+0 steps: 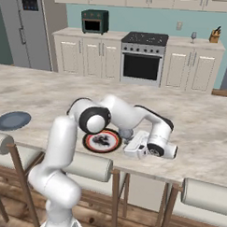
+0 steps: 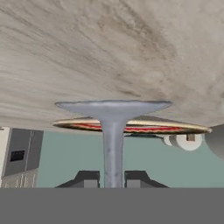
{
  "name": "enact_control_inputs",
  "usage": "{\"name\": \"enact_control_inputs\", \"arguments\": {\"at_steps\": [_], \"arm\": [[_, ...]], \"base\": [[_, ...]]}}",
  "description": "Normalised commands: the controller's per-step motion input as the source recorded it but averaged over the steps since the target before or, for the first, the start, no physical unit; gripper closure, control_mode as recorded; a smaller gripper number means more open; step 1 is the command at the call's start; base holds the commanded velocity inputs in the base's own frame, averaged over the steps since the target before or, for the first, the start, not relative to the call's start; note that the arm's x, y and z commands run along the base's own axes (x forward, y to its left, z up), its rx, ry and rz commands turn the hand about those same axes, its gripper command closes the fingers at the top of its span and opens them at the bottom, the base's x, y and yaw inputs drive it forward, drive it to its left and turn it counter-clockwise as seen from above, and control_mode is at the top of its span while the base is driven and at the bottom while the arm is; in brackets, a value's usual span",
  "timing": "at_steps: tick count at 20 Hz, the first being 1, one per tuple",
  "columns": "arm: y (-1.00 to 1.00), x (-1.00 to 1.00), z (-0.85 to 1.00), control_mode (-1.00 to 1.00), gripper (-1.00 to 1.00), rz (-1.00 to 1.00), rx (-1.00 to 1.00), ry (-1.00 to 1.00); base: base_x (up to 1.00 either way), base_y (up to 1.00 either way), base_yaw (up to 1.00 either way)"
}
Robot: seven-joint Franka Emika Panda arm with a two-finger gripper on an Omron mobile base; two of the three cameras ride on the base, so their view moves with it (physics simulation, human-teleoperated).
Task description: Retrieve the wine glasses from the counter and place one next to each plate.
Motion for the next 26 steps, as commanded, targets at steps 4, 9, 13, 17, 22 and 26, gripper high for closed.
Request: {"name": "enact_control_inputs", "arguments": {"at_steps": [4,9,13,17,22,26], "arm": [[0.0,0.45,-0.11,-1.0,1.0,0.0,0.0,0.0],[-0.01,0.32,-0.23,-1.0,1.0,0.0,0.0,0.0],[-0.09,0.0,-0.29,-1.0,1.0,0.0,0.0,0.0],[-0.16,0.0,-0.33,-1.0,-1.0,0.01,0.0,0.0],[-0.07,0.01,-0.08,-1.0,-1.0,0.0,0.0,0.0],[0.0,0.01,0.0,-1.0,-1.0,0.0,0.0,0.0]], "base": [[0.0,0.0,0.0],[0.0,0.0,0.0],[0.0,0.0,0.0],[0.0,0.0,0.0],[0.0,0.0,0.0],[0.0,0.0,0.0]]}}
